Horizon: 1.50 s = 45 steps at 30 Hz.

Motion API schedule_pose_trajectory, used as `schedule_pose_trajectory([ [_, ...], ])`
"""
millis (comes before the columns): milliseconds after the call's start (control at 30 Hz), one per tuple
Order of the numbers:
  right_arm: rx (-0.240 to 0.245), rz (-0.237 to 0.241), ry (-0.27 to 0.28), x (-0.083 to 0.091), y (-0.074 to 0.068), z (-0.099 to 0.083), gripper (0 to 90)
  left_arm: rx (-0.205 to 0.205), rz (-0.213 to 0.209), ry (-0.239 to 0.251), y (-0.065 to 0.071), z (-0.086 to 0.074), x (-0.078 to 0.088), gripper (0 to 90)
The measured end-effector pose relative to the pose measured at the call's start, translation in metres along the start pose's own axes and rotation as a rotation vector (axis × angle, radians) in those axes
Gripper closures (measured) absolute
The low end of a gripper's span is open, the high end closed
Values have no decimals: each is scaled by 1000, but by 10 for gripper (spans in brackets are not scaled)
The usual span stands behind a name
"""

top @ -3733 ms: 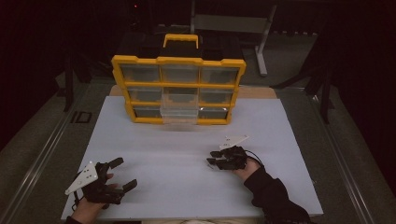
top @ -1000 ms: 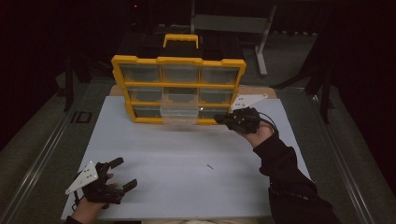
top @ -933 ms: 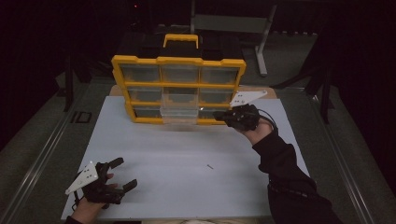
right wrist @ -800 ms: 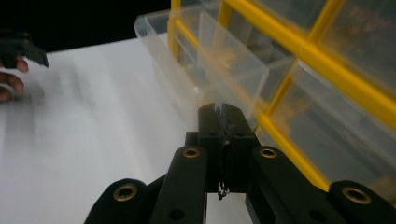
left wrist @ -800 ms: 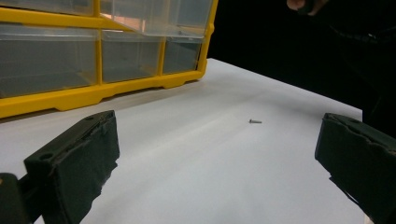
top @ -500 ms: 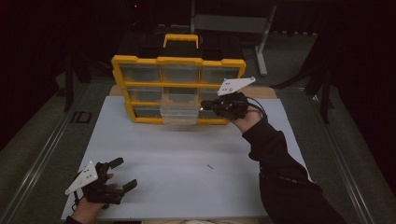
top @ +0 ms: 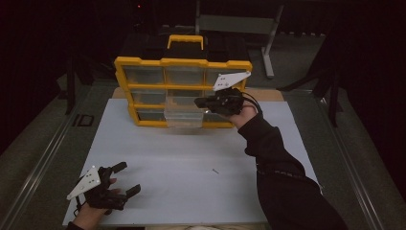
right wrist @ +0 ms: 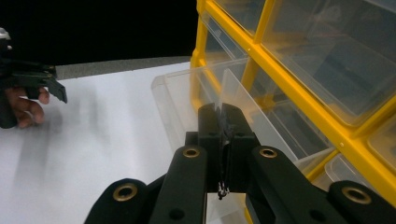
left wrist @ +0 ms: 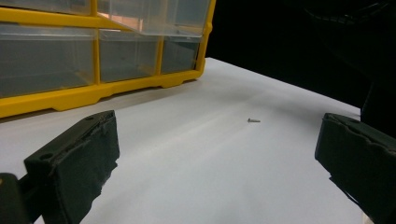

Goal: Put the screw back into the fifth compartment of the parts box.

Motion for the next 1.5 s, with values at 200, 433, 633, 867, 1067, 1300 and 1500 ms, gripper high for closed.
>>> schedule_pose_trajectory([
  [200,-22,1,-21,-11,5,-3,880,-1,0,3,0,0,1,5],
  [433,-53,-1,-82,-23,8,-8,879,-1,-2,1,1,0,0,4],
  [633,-59,2,-115,-32,7,-12,879,-3,-3,1,1,0,0,5],
  [867,-76,0,-146,-42,8,-16,873,-3,-2,2,0,0,1,5],
  [1067,-87,-4,-159,-45,8,-19,753,-4,-2,2,0,0,1,5],
  [1300,-93,-19,-139,-35,7,-12,702,-2,-3,1,1,0,0,5],
  [1500,-93,-23,-106,-20,2,-6,645,-3,-2,-2,0,-1,0,5],
])
Point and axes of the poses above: each handheld gripper's, and its own axes: x roughly backward along the jaws, z roughly out of its top, y roughly to its right, the point moved 9 cm from there along -x, roughly forward along the jaws, and after that the axes turned 3 degrees about y, right-handed, at the moved point
